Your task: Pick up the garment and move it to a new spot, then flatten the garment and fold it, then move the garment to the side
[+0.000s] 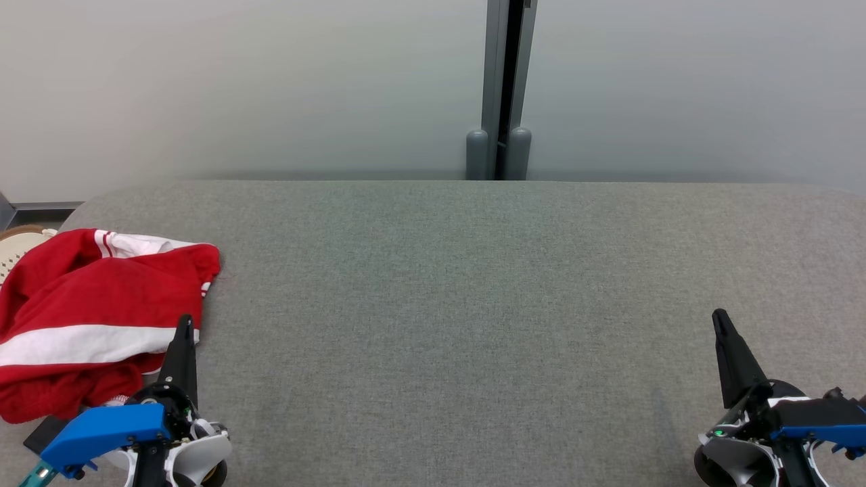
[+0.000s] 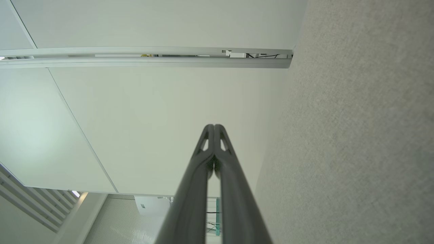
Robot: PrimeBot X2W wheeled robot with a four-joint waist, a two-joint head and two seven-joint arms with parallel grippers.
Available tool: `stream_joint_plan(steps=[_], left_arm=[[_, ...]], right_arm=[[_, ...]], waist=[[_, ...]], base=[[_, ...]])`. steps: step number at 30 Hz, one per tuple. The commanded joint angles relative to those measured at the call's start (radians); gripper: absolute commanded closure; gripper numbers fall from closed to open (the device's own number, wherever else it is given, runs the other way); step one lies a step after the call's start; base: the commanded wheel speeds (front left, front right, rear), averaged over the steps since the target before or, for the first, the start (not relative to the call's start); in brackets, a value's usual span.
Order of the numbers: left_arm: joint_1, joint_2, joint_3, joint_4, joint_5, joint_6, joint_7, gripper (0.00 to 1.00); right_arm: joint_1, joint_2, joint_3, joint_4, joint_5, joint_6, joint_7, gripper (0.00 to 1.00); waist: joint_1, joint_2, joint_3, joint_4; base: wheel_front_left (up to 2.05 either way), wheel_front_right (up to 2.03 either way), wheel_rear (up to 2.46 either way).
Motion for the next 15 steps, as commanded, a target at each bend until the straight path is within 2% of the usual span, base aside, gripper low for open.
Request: stream_joint_plan(steps=[1,15], left_arm=[[-0.008,-0.002,0.002,-0.005,-0.003,-0.009,0.003,1.0],[-0.008,-0.002,0.002,-0.005,-0.003,-0.009,0.003,1.0]], right_arm=[[-0.009,-0.004,-0.002,-0.003,0.003,0.0,0.003,1.0],[-0.009,-0.004,-0.002,-0.003,0.003,0.0,0.003,1.0]], waist=[[0.0,-0.0001,0.0,0.0],[0.0,-0.0001,0.0,0.0]], base=[[0.0,0.0,0.0],[0.0,0.0,0.0]])
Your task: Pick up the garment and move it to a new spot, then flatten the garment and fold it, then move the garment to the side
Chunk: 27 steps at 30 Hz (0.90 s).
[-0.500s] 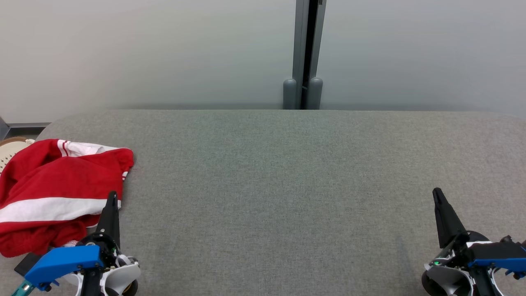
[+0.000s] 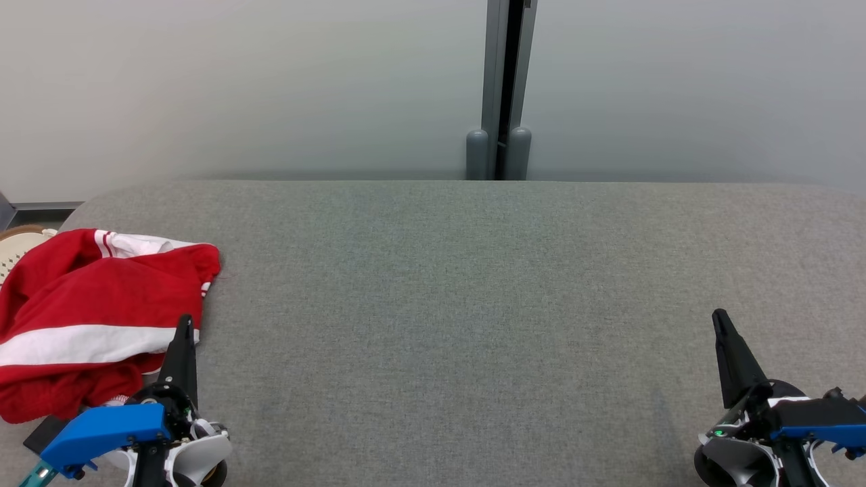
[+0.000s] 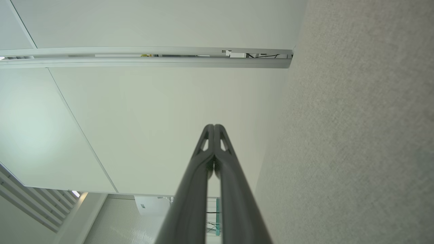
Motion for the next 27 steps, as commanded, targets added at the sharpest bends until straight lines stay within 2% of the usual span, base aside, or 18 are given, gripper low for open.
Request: stream_joint_plan(steps=[1,25,26,27], left_arm=[[-0.008,-0.002,0.002,-0.005,-0.003,-0.009,0.003,1.0],[-0.008,-0.002,0.002,-0.005,-0.003,-0.009,0.003,1.0],[0.0,0.0,0.0,0.0,0.0,0.0,0.0,0.0],[0.002,0.0,-0.001,0.005,0.001,0.001,-0.001,0.0]], right_arm=[[-0.009,-0.004,-0.002,-0.003,0.003,0.0,0.003,1.0],[-0.009,-0.004,-0.002,-0.003,0.003,0.0,0.003,1.0],[0.0,0.0,0.0,0.0,0.0,0.0,0.0,0.0],[0.002,0.001,0.001,0.003,0.0,0.0,-0.001,0.0]], waist=[[0.0,-0.0001,0.0,0.0],[0.0,-0.0001,0.0,0.0],[0.0,-0.0001,0.0,0.0],[0.0,-0.0001,0.0,0.0]], base=[[0.0,0.0,0.0],[0.0,0.0,0.0],[0.0,0.0,0.0],[0.0,0.0,0.0]])
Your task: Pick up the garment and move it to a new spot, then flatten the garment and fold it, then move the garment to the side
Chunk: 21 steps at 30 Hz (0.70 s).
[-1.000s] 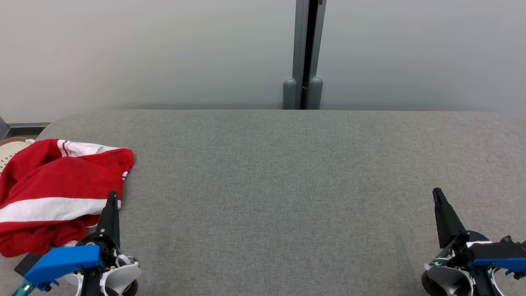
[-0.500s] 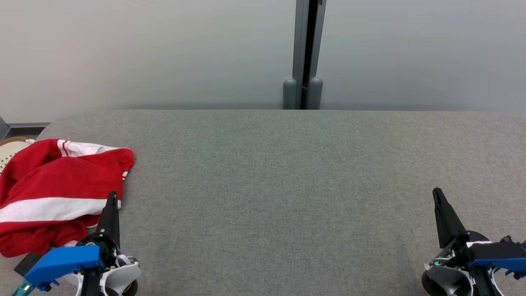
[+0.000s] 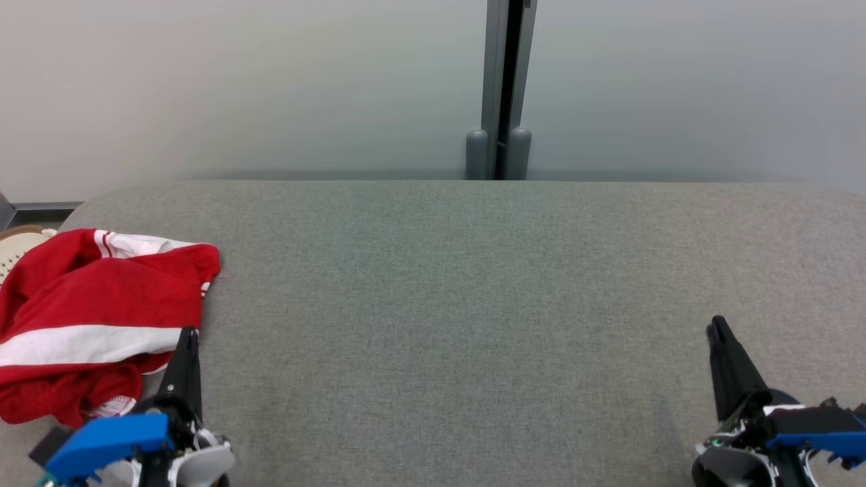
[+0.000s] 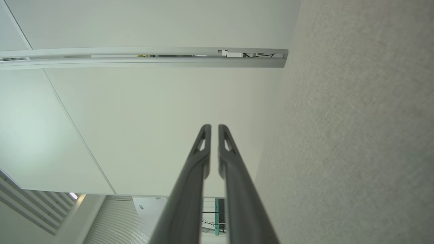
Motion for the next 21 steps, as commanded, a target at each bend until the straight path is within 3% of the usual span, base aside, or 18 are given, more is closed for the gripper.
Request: stream_joint_plan(steps=[1,9,21], left_arm=[[0.002,0.0,0.0,0.002,0.001,0.0,-0.001,0.0],[0.007,0.007,-0.021,0.03,0.059,0.0,-0.036,0.0],[-0.003,0.008,-0.037,0.041,0.329,-0.001,-0.092,0.0]], right_arm=[[0.001,0.0,0.0,0.002,-0.001,0.0,-0.001,0.0],[0.003,-0.01,0.029,0.012,-0.045,-0.001,-0.035,0.0],[-0.018,-0.03,0.06,0.036,-0.261,-0.001,-0.093,0.0]], waist=[[0.0,0.0,0.0,0.0],[0.0,0.0,0.001,-0.002],[0.0,0.0,0.007,-0.006]], base=[[0.0,0.0,0.0],[0.0,0.0,0.0],[0.0,0.0,0.0]])
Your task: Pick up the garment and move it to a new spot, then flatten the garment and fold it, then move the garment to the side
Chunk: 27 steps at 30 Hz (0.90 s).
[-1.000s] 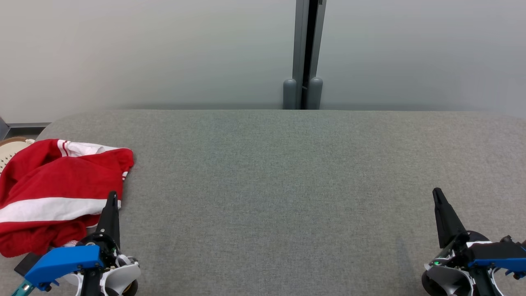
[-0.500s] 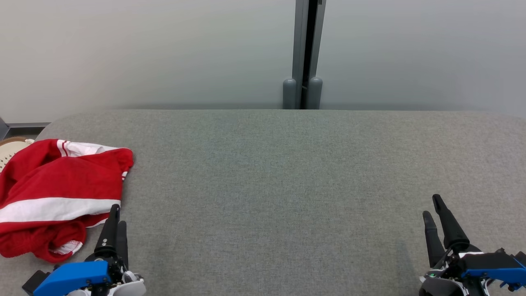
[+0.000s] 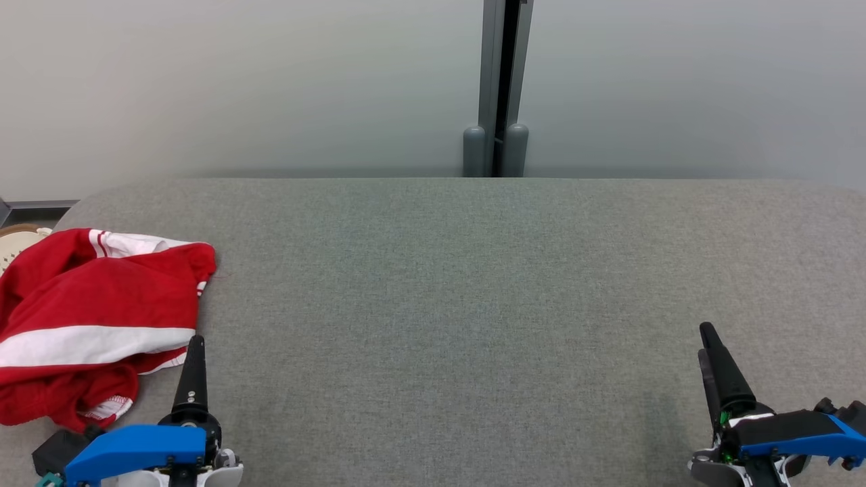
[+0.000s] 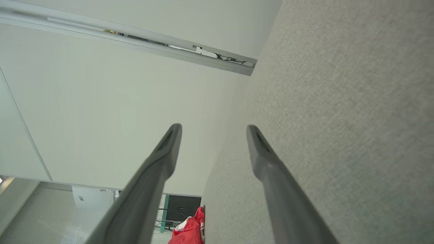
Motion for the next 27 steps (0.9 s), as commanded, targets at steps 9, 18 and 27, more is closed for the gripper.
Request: stream_joint_plan(steps=[9,18,27], left_arm=[[-0.04,0.012,-0.026,-0.012,0.241,0.014,-0.044,0.0],[-0.042,0.013,-0.039,-0.002,0.387,0.037,-0.078,0.0],[-0.042,0.021,-0.067,0.003,0.517,0.042,-0.105,0.0]], right_arm=[[-0.047,0.002,-0.019,0.001,-0.248,0.001,-0.047,0.0],[-0.059,0.01,-0.007,0.024,-0.41,0.001,-0.081,0.0],[-0.065,0.012,0.007,0.037,-0.54,0.001,-0.109,0.0]], waist=[[0.0,-0.0001,0.006,0.0],[0.0,-0.0001,0.012,-0.002],[0.0,-0.0001,0.016,-0.004]], base=[[0.0,0.0,0.0],[0.0,0.0,0.0],[0.0,0.0,0.0]])
